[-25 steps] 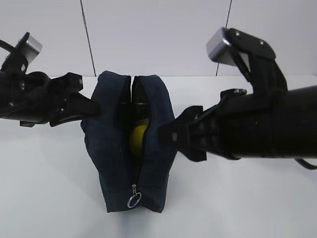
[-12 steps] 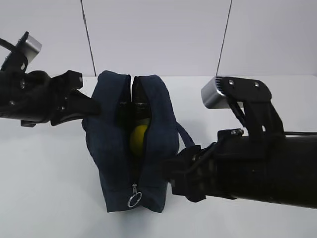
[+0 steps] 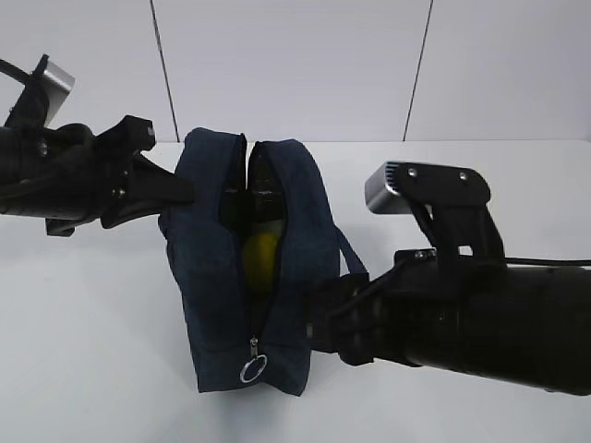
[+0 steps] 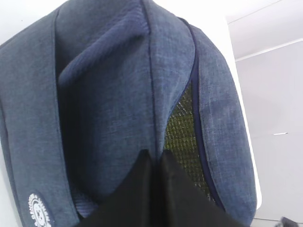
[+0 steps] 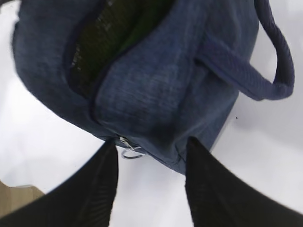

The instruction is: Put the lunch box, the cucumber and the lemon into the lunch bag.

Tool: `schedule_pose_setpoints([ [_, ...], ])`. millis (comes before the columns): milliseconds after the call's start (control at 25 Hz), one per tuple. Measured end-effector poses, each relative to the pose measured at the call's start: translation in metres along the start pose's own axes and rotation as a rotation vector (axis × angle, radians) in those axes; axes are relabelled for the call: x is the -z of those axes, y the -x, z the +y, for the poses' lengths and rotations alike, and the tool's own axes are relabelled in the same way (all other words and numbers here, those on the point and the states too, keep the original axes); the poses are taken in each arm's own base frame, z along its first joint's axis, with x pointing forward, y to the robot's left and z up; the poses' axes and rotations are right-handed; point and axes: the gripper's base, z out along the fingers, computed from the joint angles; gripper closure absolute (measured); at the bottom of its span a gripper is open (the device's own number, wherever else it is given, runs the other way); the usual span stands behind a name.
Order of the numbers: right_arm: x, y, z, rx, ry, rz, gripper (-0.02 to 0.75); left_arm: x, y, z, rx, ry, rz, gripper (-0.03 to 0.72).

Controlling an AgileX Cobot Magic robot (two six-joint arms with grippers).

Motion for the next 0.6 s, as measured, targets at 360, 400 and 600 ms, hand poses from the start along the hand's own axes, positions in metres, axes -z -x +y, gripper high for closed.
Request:
schedule_pose_setpoints([
  [360,-0.007,0.002,-0.004,-0.009,-0.039,-0.051,0.677,-0.01,-0.005,0.006,0.023,-0.011,0.063,0.693],
  [400,-0.007,0.003,-0.004,-0.01,-0.042,-0.06,0.703,-0.011,-0.006,0.006,0.026,-0.017,0.073,0.693],
  [600,-0.007,0.007,-0.005,0.006,-0.057,-0.108,0.73,-0.012,-0.007,0.007,0.026,-0.016,0.079,0.693],
])
